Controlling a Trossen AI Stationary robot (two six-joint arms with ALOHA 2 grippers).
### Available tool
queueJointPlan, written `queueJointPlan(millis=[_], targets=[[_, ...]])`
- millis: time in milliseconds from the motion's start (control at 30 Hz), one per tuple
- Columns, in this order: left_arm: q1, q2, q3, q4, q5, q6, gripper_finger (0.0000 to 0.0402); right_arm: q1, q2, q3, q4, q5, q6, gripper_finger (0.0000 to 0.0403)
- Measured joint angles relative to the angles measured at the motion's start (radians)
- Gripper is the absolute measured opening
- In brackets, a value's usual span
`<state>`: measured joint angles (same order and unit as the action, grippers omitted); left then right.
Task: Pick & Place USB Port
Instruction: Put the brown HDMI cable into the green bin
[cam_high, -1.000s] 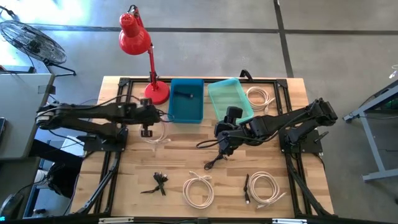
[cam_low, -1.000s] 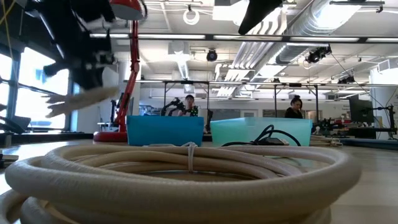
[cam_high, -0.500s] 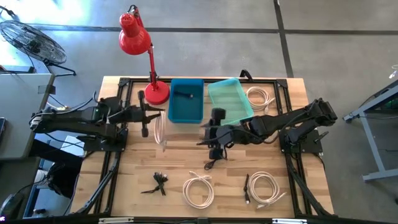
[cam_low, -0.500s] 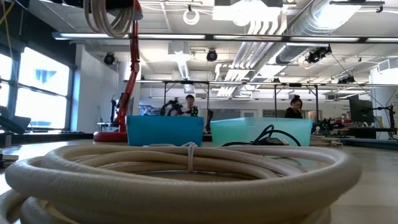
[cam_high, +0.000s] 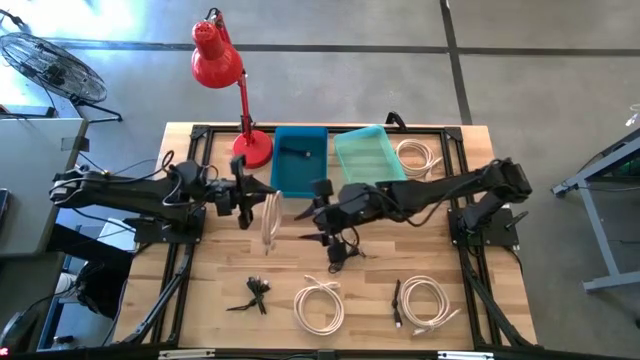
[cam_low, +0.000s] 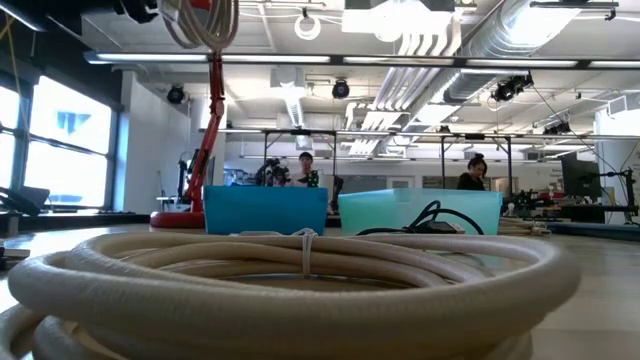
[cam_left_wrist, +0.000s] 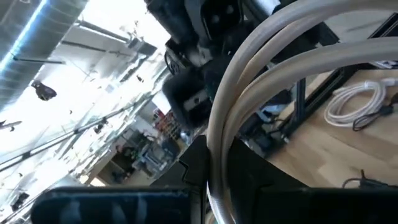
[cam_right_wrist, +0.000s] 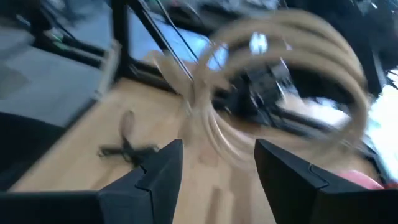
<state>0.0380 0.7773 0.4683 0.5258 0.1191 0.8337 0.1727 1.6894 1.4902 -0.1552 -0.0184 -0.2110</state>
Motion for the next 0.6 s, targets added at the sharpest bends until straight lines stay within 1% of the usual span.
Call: queueJointPlan(millis=[33,100,167,267,333,400,533,600], targets=[[0.0,0.012,0.0,0.006,-0.002,0.006,0.0031,-0.005,0.009,0.0,0.039,-0.046,0.0,0.0193],[0.001,0.03,-0.001,0.008,-0.005,0.033,0.0031,-0.011,0.024,0.0,0.084,-0.089,0.0,0.0193],[0.001,0.048,-0.001,0.033,-0.006,0.042,0.0031,-0.011,0.038,0.0,0.109,-0.088,-0.006,0.0193],[0.0,0.065,-0.001,0.092,-0.005,0.045,0.0031,-0.016,0.062,0.0,0.112,-0.059,-0.018,0.0193],[0.0,0.074,-0.001,0.105,-0.006,0.055,0.0031,-0.018,0.08,0.0,0.115,-0.034,-0.021,0.0193],[0.001,0.08,-0.001,0.109,-0.006,0.056,0.0031,-0.018,0.095,0.0,0.116,-0.034,-0.032,0.0193],[0.001,0.086,-0.001,0.107,-0.015,0.076,0.0031,-0.016,0.101,-0.001,0.149,-0.129,-0.041,0.0193],[0.001,0.092,-0.001,0.111,-0.019,0.076,0.0031,-0.015,0.1,0.0,0.173,-0.151,-0.041,0.0193]])
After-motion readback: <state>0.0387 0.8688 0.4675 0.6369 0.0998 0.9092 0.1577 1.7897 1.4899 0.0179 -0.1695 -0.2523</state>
